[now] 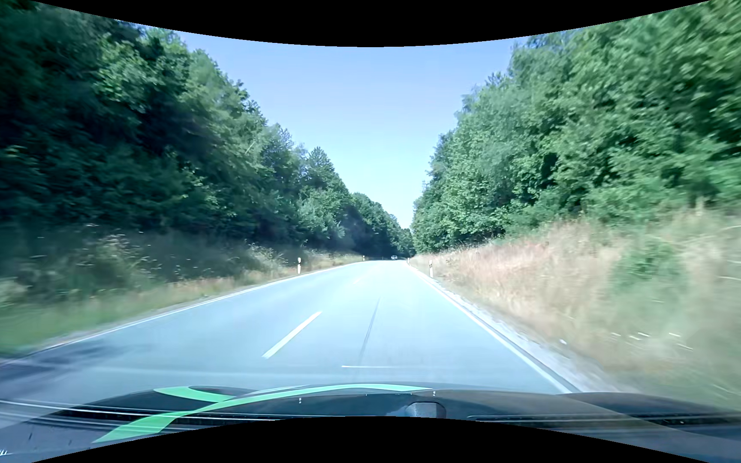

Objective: Follow the waypoints while adhering to traffic rules and regulations

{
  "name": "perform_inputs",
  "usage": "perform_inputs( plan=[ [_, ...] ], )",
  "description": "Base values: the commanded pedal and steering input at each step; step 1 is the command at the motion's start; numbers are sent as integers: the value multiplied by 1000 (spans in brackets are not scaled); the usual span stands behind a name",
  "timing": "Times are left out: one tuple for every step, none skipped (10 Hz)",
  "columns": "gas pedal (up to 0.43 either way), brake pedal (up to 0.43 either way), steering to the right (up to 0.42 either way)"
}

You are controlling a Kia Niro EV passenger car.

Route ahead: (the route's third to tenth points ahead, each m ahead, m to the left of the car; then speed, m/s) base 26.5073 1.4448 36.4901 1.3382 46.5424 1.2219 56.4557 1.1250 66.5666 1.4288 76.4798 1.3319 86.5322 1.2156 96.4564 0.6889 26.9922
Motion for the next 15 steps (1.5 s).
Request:
perform_inputs(
  plan=[
    [98,0,-1],
    [98,0,-2],
    [98,0,-2],
    [98,0,-1],
    [98,0,-2],
    [98,0,-1],
    [98,0,-1],
    [98,0,-2],
    [98,0,-1],
    [98,0,-1],
    [98,0,-1],
    [110,0,-2],
    [118,0,-1],
    [150,0,0],
    [169,0,0]
  ],
)
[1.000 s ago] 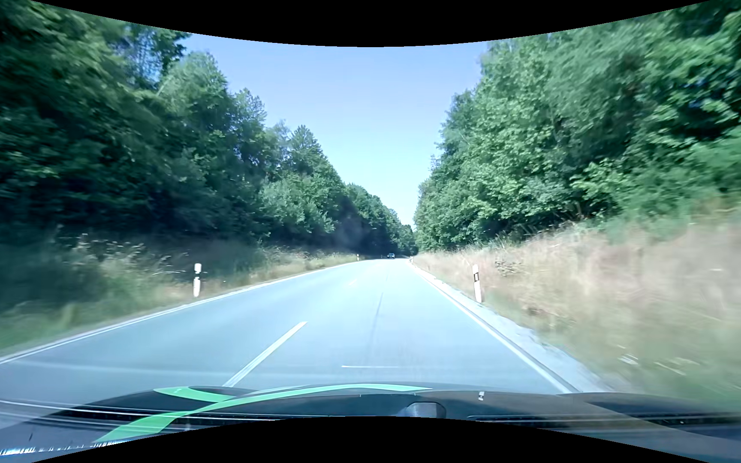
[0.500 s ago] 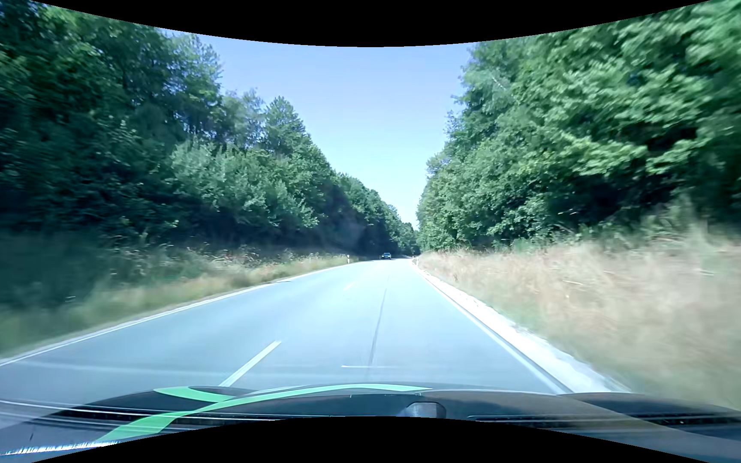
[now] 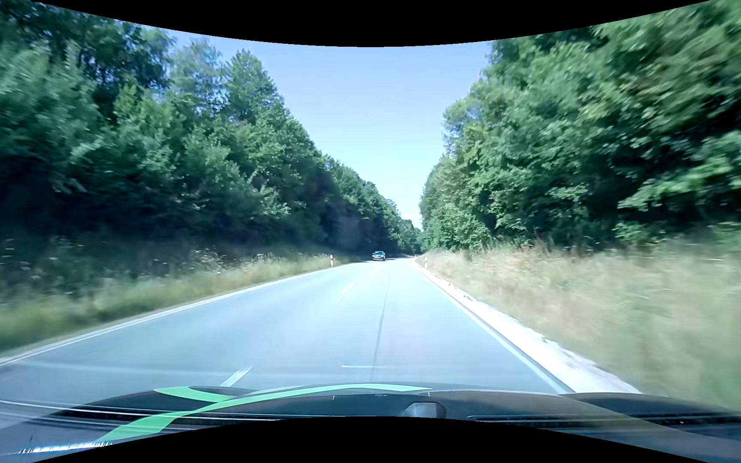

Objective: Follow the waypoints while adhering to traffic rules and regulations

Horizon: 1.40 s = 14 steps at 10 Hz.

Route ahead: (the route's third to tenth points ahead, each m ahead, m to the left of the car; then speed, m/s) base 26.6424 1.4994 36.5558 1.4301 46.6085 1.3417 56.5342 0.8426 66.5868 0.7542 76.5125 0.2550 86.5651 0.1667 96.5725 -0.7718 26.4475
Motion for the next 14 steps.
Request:
perform_inputs(
  plan=[
    [189,0,0],
    [209,0,0],
    [228,0,0],
    [240,0,1],
    [248,0,3],
    [248,0,3],
    [248,0,2],
    [248,0,1],
    [248,0,1],
    [248,0,1],
    [248,0,1],
    [248,0,1],
    [260,0,1],
    [268,0,1]
  ],
)
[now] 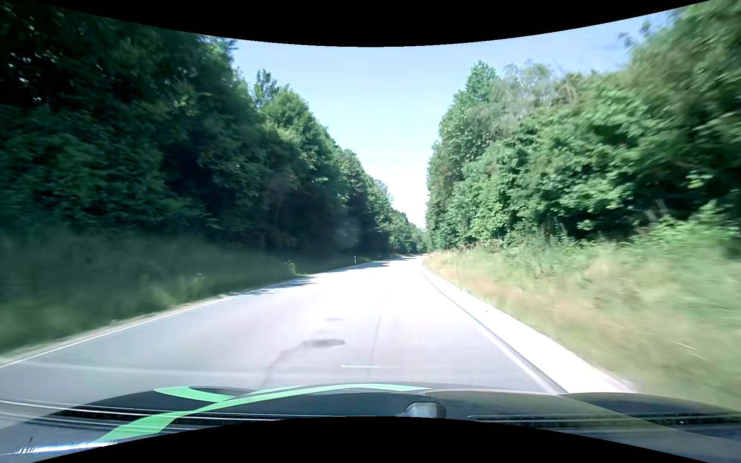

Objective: Follow the waypoints while adhering to traffic rules and regulations

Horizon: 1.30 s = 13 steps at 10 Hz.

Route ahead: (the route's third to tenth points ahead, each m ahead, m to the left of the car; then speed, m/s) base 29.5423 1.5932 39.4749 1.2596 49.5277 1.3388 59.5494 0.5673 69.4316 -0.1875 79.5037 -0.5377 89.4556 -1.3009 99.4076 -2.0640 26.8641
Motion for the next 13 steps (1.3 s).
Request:
perform_inputs(
  plan=[
    [280,0,1],
    [280,0,1],
    [280,0,1],
    [280,0,2],
    [280,0,4],
    [287,0,6],
    [299,0,7],
    [299,0,7],
    [311,0,7],
    [311,0,6],
    [311,0,6],
    [311,0,5],
    [299,0,5]
  ],
)
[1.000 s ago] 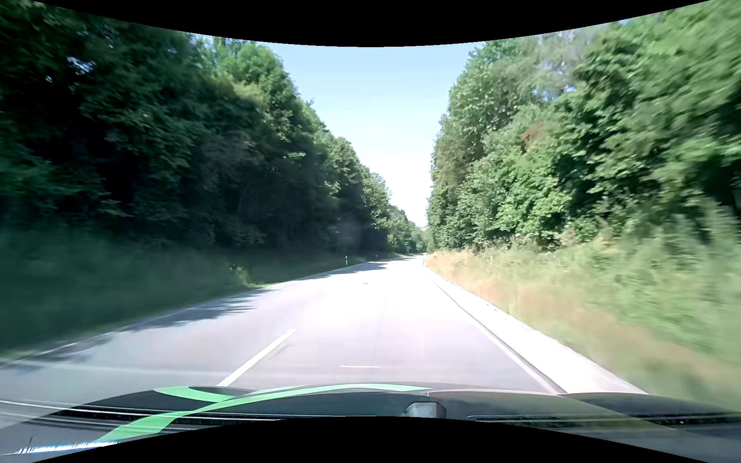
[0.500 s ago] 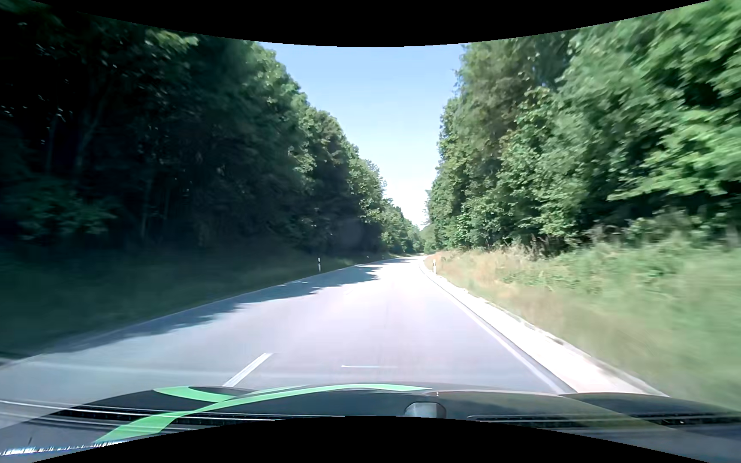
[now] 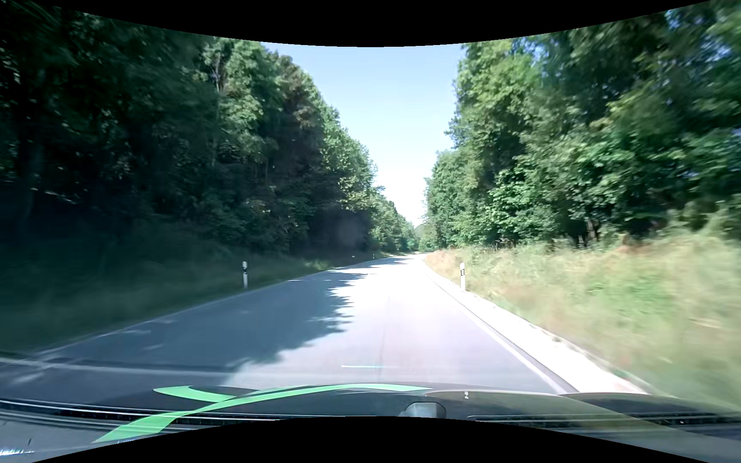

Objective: Follow the waypoints while adhering to traffic rules and regulations

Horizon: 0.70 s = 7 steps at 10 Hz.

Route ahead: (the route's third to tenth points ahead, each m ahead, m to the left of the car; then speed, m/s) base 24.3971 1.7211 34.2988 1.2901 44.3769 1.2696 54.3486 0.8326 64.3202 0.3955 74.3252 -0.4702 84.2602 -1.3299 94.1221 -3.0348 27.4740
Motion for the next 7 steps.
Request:
perform_inputs(
  plan=[
    [248,0,5],
    [209,0,5],
    [209,0,5],
    [209,0,5],
    [209,0,5],
    [209,0,5],
    [197,0,5]
  ],
)
